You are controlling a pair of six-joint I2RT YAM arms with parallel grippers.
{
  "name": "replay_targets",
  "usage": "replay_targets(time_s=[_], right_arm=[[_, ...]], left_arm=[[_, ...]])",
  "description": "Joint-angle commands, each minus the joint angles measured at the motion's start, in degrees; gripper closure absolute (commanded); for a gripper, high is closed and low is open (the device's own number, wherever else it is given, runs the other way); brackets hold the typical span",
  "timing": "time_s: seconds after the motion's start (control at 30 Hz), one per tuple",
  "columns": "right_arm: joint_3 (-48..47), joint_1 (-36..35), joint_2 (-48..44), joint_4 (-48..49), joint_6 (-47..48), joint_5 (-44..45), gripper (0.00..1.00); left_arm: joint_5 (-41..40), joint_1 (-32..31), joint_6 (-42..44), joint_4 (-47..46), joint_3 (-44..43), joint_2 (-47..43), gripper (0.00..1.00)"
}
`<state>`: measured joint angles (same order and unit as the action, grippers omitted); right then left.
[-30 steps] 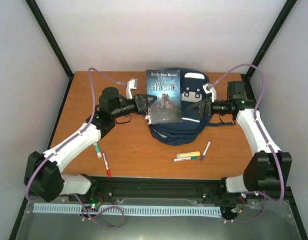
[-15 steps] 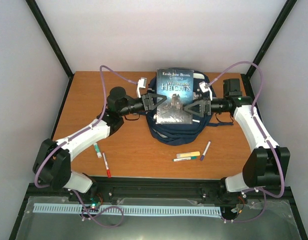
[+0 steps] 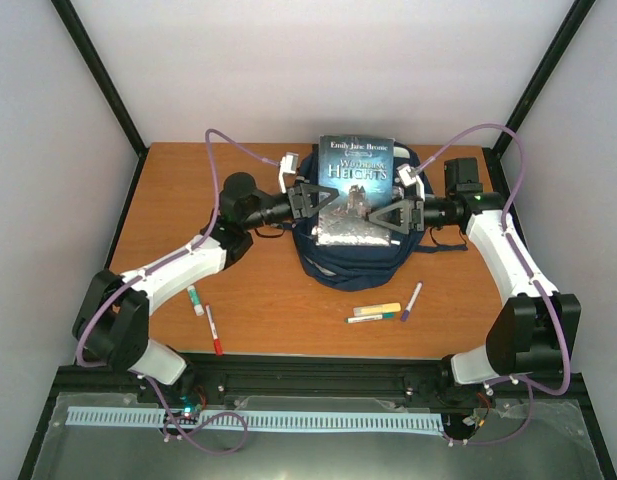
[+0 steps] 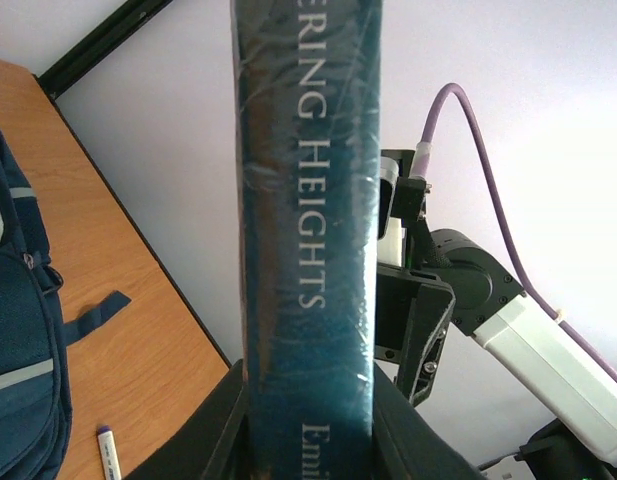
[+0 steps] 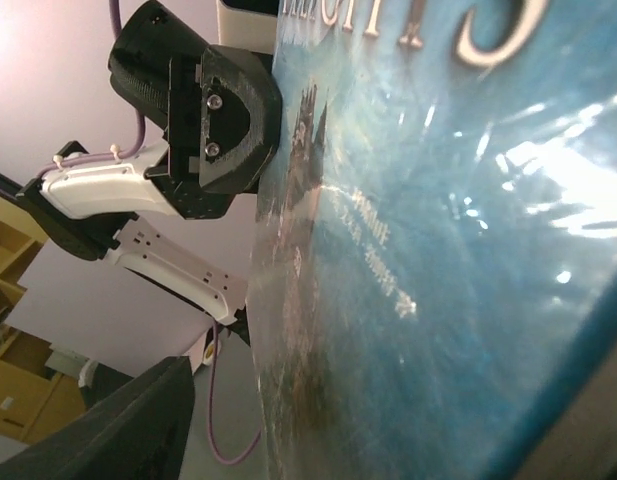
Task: Pack the student bag
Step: Pick up the book from the center of the board.
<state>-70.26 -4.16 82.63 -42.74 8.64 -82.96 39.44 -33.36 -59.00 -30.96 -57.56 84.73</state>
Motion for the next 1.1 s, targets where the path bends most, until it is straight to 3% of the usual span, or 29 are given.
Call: replay_targets(time_s=[0.0, 0.2, 0.4, 0.53, 0.63, 0.7, 0.83, 1.07], right_arm=[[-2.0, -0.5, -2.2, -0.5, -0.3, -4.7, 0.36], [-1.1, -0.5, -3.3, 2.8, -5.1, -1.9, 0.48], [2.5, 0.0, -5.9, 10.6, -12.5, 5.6, 0.68], [3.0, 0.2, -6.2, 11.6, -13.2, 7.4, 0.75], [3.4, 0.5, -6.0, 12.1, -13.7, 8.6, 0.8], [3.7, 0.9, -5.9, 12.2, -13.5, 9.1, 0.86], [4.0, 2.8, -5.6, 11.6, -11.8, 10.9, 0.96], [8.4, 6.3, -9.9, 9.4, -0.7, 21.7, 0.97]], left_arm=[[-1.6, -0.5, 0.1, -7.3, -4.4, 0.6, 0.82], [-3.1, -0.5, -0.2, -7.4, -3.7, 2.2, 0.81], [-3.8, -0.5, 0.6, -5.8, -3.5, 3.2, 0.74], [-4.0, -0.5, 1.0, -5.2, -3.3, 4.0, 0.7], [-4.6, -0.5, 1.5, -4.3, -2.9, 4.4, 0.63], [-5.4, -0.5, 2.4, -2.8, -2.8, 4.4, 0.5], [-8.7, -0.5, 6.4, 4.2, -3.1, 3.4, 0.33], [-22.4, -0.4, 16.3, 26.0, -7.3, 3.2, 0.29]])
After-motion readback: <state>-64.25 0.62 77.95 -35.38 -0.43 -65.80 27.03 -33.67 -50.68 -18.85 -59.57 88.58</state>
